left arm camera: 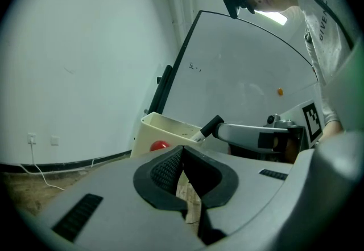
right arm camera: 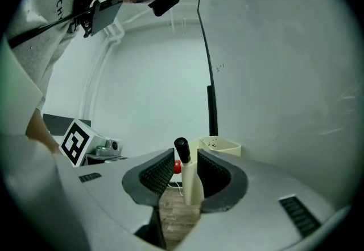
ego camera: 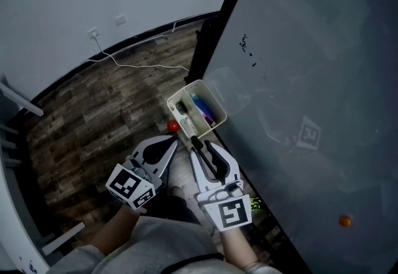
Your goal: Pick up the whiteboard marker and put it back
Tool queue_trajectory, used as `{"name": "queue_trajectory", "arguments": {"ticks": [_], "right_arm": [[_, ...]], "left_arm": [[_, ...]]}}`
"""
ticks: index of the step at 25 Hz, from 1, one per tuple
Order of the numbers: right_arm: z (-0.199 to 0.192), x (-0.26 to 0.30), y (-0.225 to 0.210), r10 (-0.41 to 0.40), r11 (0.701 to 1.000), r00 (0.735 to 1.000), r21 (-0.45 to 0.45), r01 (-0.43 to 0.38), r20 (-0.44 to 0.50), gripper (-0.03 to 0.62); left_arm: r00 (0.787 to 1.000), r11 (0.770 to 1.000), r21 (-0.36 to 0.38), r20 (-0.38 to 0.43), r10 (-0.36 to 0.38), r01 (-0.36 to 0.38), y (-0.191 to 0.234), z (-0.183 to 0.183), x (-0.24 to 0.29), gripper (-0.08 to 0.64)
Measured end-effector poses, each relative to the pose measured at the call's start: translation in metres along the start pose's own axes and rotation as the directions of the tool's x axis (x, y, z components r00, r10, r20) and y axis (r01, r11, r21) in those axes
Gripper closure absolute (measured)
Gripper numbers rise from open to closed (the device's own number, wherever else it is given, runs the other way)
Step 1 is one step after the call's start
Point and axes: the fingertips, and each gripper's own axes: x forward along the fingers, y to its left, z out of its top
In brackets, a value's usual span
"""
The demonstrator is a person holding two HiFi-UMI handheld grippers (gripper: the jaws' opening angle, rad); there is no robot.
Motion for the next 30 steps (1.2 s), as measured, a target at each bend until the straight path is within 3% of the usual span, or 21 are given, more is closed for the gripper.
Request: {"name": "queue_trajectory", "arguments": {"ticks": [14,30], "right_arm": [[0.001,0.011,0.001,-0.056,0.998,0.998,-0.028,0.056,-0.007,0.474],[-0.001,0.020,0.003,-0.044,0.998,0.999,-0.033,0.044,-0.016,0.500]], "left_arm": [[0.997,0.998,-0.007,-0.039,-0.062,0.062,0.007,-0.006,0.005,0.545],[0.995,0.997,-0.014,-0.069,-0.077,0.076,0.012,-0.015,0.003,0.545]]}}
